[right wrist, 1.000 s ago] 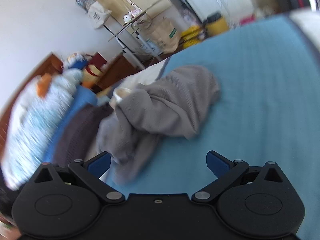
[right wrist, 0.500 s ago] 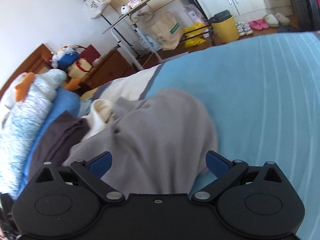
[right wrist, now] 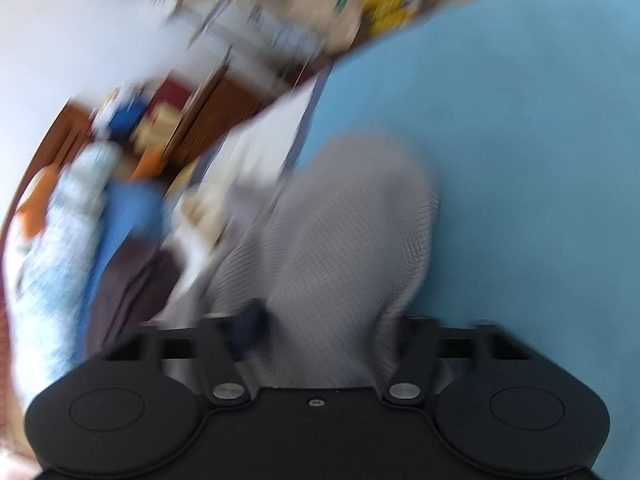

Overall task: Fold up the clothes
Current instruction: 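Grasp the grey garment with the right gripper while the left gripper grasps it too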

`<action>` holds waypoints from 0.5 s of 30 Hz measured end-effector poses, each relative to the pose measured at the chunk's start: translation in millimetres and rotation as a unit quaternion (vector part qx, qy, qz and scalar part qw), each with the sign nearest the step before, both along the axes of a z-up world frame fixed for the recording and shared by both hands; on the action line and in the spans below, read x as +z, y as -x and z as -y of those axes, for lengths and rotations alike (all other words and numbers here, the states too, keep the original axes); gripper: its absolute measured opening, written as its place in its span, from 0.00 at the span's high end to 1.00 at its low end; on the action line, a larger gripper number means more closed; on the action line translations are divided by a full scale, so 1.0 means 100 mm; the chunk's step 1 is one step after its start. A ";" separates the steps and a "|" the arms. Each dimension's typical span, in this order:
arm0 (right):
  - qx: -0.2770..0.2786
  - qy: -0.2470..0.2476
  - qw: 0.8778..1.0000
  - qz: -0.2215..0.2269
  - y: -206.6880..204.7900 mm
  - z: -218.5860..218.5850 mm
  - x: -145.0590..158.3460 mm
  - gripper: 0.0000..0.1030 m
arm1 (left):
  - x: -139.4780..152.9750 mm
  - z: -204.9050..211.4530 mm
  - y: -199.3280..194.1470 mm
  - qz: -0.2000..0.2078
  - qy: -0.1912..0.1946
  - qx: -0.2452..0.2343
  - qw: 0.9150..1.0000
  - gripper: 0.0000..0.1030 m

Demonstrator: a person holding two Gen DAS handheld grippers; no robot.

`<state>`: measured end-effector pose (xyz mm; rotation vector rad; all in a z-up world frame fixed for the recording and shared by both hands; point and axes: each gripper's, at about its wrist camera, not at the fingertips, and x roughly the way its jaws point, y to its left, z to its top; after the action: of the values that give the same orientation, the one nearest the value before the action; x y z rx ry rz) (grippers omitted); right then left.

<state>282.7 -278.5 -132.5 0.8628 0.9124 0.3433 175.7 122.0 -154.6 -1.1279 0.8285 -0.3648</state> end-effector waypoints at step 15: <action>0.122 -0.015 0.992 0.013 0.42 -0.80 0.22 0.62 | 0.11 0.37 -0.10 0.012 0.075 -0.065 0.995 0.32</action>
<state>240.4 -198.4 -110.2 0.7730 0.9924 0.5791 185.8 84.6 -143.5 -1.2093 0.8664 -0.5545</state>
